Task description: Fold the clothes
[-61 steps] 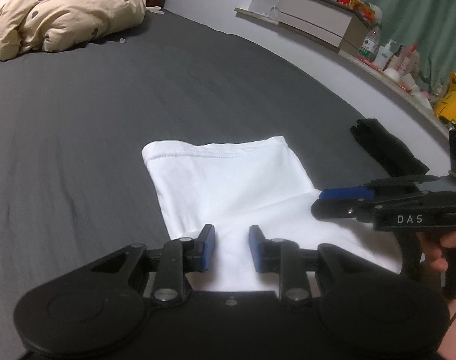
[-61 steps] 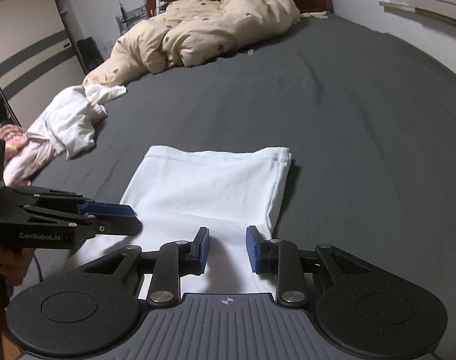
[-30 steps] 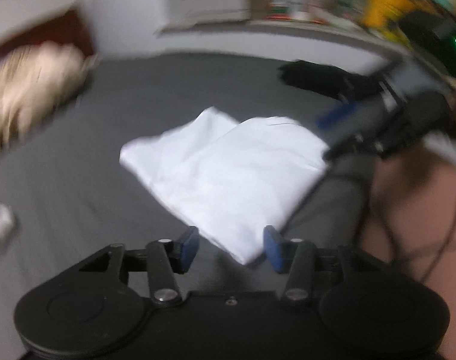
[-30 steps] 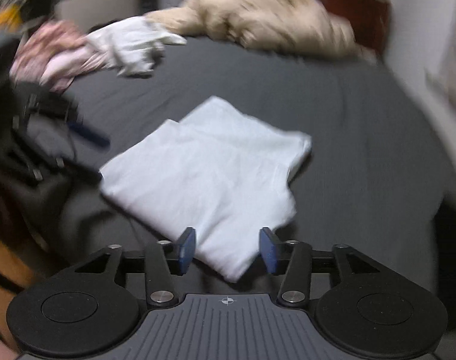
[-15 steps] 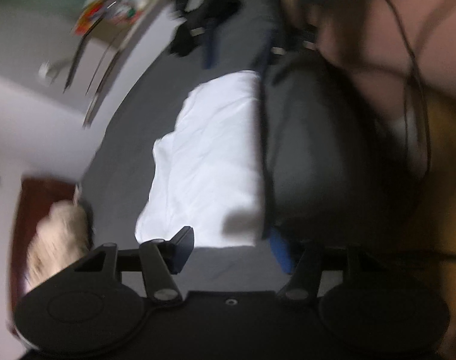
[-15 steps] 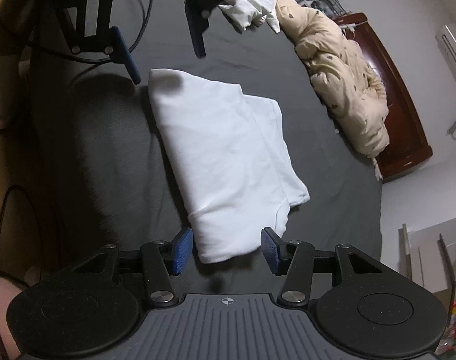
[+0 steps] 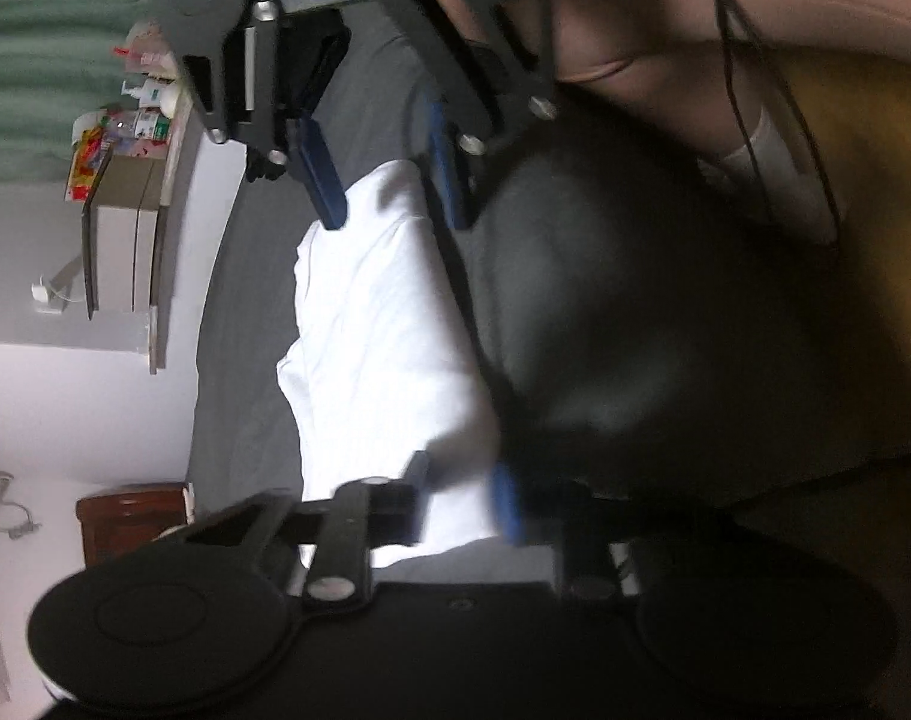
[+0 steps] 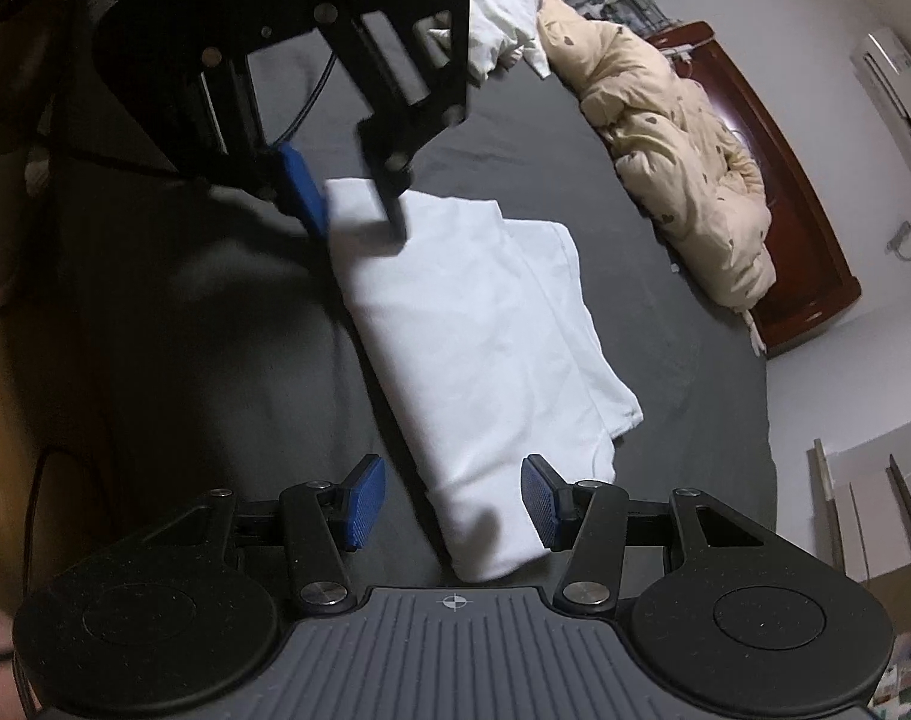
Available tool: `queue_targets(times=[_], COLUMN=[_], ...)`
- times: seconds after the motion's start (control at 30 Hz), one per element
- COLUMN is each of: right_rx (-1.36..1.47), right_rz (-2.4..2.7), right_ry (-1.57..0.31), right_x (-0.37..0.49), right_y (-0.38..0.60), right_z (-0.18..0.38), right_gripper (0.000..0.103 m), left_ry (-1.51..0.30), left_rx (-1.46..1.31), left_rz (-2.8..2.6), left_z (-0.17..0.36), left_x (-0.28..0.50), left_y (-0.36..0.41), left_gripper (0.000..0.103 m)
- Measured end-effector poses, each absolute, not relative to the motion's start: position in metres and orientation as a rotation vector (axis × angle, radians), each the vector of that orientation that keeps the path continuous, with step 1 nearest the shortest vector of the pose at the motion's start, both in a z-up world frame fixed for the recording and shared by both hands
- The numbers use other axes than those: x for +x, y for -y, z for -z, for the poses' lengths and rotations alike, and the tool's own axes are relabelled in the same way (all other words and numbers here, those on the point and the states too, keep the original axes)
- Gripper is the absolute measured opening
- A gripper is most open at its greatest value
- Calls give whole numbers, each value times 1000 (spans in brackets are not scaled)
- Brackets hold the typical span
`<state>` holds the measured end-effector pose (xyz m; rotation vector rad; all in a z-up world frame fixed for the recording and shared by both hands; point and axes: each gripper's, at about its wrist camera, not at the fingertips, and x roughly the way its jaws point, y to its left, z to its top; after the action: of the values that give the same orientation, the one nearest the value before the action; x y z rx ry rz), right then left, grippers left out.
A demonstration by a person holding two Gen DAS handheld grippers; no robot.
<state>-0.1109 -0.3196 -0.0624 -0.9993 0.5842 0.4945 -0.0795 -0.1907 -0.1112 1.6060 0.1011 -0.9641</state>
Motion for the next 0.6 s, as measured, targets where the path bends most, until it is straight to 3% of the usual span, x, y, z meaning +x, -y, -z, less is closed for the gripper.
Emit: queue_targets(times=[0.13,0.37,0.6], right_rx=[-988,-1048,-1172], right_rz=[-483,-357,-244], right_ry=[-536,-427,-404], right_x=[-114,-104,-86], right_y=[303,267,280], right_z=[65,84,94], right_gripper=[50,50,50], left_ry=[-125,-253,-279], left_rx=[1517,1269,1198], left_rz=[939,925,930], left_z=[98,64,50], left_x=[-72,-45,-37], left_y=[190,191,188], left_gripper=[13,13,13])
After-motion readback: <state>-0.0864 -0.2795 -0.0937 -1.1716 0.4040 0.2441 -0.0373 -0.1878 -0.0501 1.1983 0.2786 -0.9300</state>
